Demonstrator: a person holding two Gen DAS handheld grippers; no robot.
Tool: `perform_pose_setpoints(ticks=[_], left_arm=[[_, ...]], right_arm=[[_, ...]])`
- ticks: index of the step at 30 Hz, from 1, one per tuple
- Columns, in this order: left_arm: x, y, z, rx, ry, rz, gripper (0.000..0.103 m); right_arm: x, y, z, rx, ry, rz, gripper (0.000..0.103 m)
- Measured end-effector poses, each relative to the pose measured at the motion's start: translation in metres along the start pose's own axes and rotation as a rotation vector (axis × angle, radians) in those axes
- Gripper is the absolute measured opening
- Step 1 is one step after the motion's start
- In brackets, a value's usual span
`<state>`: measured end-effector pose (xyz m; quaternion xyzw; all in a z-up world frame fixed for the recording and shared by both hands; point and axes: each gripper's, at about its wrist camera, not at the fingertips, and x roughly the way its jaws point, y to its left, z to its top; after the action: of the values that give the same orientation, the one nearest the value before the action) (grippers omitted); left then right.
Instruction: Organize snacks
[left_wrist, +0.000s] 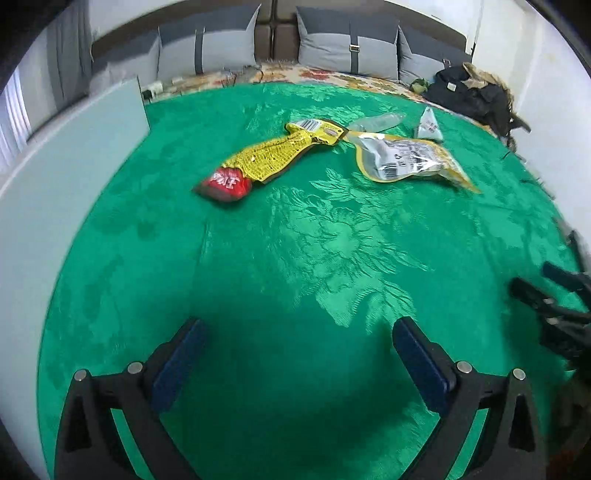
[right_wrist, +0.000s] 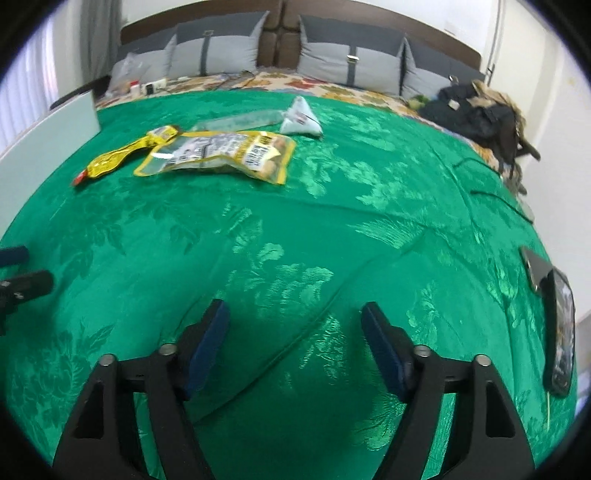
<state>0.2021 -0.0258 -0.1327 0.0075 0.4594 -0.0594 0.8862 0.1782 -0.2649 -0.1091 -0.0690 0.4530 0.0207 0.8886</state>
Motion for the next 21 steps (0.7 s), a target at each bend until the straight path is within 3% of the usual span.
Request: perform_pose_setpoints(ticks=[4, 21], left_arm=[[0.0018, -0.0009, -0.0018, 0.01, -0.012, 0.028, 0.103], [0.0011, -0.0003, -0.0037, 0.005, -0.014, 0.032, 0.103]], right_arm=[[0.004, -0.0109, -0.0013, 0.072, 0.02, 0.044, 0.086], [0.0055, -0.0094, -0.0023, 0.076, 0.02, 0.031, 0.087]])
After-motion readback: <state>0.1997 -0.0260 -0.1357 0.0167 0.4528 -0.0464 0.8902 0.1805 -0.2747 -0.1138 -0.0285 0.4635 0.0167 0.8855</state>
